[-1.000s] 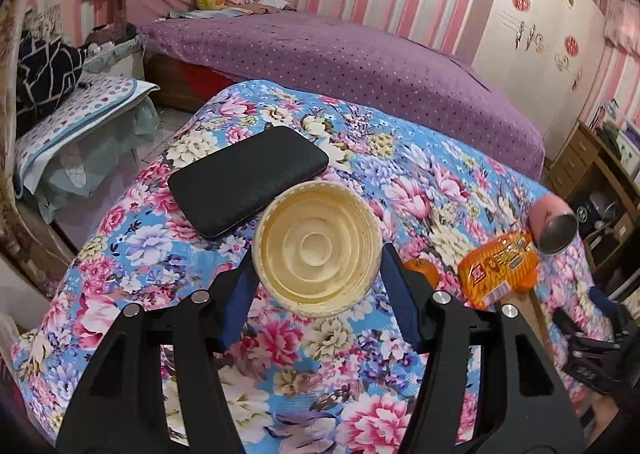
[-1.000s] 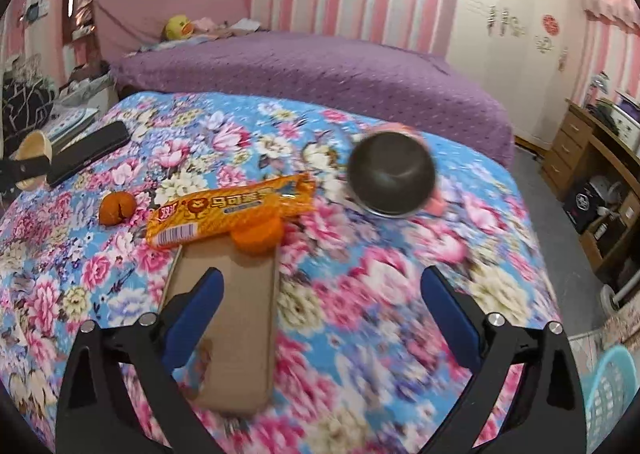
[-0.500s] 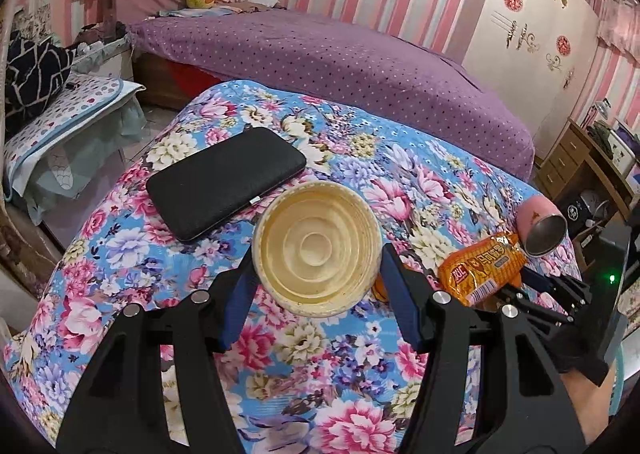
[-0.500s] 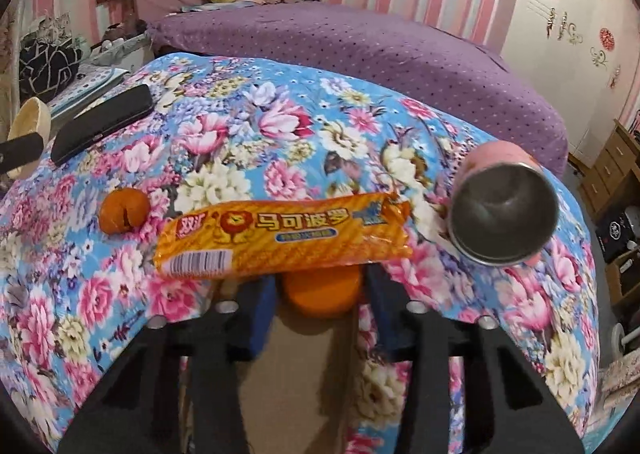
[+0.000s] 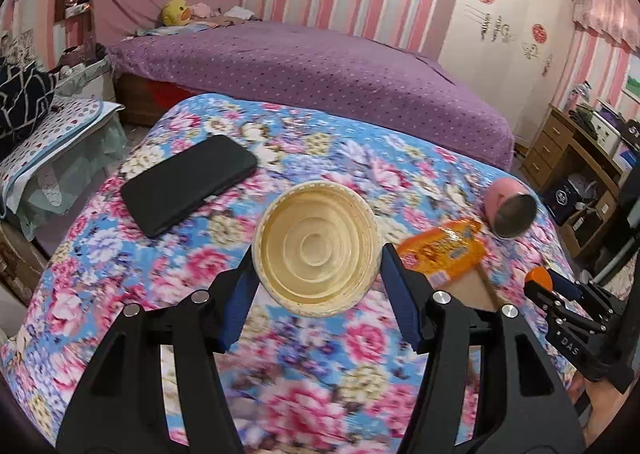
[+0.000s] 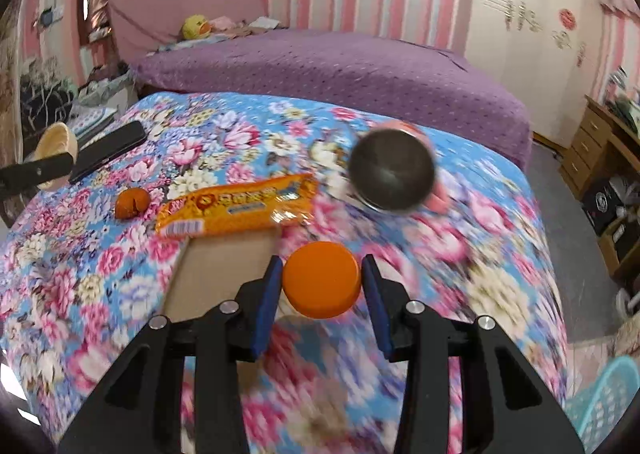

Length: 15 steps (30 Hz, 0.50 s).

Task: Collect trash
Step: 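Carry the lid and orange ball with both grippers over the blue basket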

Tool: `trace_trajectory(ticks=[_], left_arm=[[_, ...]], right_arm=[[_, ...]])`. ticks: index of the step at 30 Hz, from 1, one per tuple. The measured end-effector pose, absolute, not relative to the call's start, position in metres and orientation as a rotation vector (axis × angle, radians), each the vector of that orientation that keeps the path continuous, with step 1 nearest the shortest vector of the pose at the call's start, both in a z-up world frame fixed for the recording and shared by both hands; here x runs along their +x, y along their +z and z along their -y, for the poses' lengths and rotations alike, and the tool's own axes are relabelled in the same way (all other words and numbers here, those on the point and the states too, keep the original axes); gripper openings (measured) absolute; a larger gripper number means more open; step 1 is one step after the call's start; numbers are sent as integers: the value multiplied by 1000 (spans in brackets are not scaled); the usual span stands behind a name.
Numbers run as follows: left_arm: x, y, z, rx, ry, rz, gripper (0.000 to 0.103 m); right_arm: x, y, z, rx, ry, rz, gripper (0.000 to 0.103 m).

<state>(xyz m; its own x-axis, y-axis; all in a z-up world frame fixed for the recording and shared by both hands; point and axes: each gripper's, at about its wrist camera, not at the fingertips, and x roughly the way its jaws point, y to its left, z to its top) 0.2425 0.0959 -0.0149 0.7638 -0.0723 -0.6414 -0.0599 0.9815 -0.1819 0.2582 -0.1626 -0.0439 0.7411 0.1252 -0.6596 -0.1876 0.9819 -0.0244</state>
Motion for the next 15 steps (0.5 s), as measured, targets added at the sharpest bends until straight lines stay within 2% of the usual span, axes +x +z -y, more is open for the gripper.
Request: trace_trajectory(ticks=[15], left_arm=[[208, -13, -6, -146, -138, -664, 59]], right_arm=[[167, -23, 260, -21, 22, -607, 41]])
